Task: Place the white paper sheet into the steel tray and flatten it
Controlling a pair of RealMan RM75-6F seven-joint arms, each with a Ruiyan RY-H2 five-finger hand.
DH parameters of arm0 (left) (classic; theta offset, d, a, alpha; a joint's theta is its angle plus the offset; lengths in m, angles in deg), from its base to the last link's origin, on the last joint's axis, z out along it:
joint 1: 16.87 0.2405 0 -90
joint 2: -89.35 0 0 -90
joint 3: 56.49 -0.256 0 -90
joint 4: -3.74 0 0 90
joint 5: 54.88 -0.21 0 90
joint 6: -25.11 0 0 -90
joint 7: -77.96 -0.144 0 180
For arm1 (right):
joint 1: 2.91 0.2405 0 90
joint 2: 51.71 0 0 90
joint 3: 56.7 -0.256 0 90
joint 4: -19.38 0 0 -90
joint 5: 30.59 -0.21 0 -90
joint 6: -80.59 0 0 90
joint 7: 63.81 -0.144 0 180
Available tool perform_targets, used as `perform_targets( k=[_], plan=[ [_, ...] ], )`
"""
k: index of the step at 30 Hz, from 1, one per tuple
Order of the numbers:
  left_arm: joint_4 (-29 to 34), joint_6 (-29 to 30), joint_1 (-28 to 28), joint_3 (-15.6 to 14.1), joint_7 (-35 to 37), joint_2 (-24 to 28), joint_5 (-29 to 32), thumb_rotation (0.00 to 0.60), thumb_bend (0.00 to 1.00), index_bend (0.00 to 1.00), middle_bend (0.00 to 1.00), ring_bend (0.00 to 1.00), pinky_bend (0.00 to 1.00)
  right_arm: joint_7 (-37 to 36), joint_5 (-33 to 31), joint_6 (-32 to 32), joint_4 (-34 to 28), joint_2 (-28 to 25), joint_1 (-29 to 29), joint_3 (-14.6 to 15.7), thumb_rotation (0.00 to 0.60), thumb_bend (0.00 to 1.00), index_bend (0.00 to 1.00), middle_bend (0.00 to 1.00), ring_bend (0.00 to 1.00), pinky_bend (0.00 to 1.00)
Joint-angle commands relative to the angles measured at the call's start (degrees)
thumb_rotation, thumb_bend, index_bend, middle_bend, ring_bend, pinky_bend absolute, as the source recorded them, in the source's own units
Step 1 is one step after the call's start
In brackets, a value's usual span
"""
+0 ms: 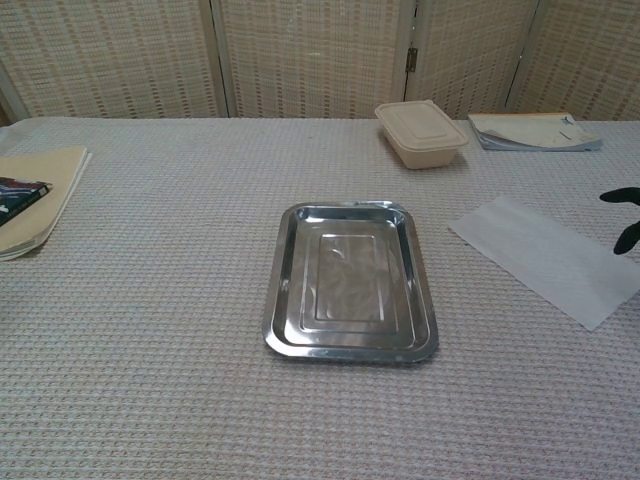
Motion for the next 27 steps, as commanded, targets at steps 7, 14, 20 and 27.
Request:
perform_targets(
  k=[7, 14, 20, 27],
  plan=[
    [0.1, 0.3, 0.1, -0.1, 0.6, 0.3, -0.2, 0.6, 0.67, 0.0, 0.0, 0.0, 0.0, -3.9, -2.7, 0.3, 10.1, 7.2, 0.2, 0.1, 0.6, 0.24, 0.33, 0.0, 0.0, 0.0],
    [0.2, 0.4, 0.1, 0.0, 0.8, 0.4, -0.2, 0.6, 0.67, 0.0, 0.0, 0.0, 0.0, -9.6, -2.2, -1.8, 20.7, 14.1, 0.5, 0.7, 0.6, 0.25, 0.37, 0.0, 0.0, 0.0],
    [0.0, 0.4, 0.1, -0.1, 1.0, 0.5, -0.2, 0.6, 0.67, 0.0, 0.0, 0.0, 0.0, -12.2, -2.4, -2.6, 25.8, 17.7, 1.0, 0.8, 0.6, 0.29, 0.39, 0.0, 0.0, 0.0],
    [0.0, 0.8, 0.2, 0.2, 0.7, 0.3, 0.0, 0.6, 0.67, 0.0, 0.0, 0.0, 0.0, -12.7, -2.9, -1.9, 29.0, 20.1, 1.9, 0.9, 0.6, 0.35, 0.39, 0.0, 0.0, 0.0]
  ],
)
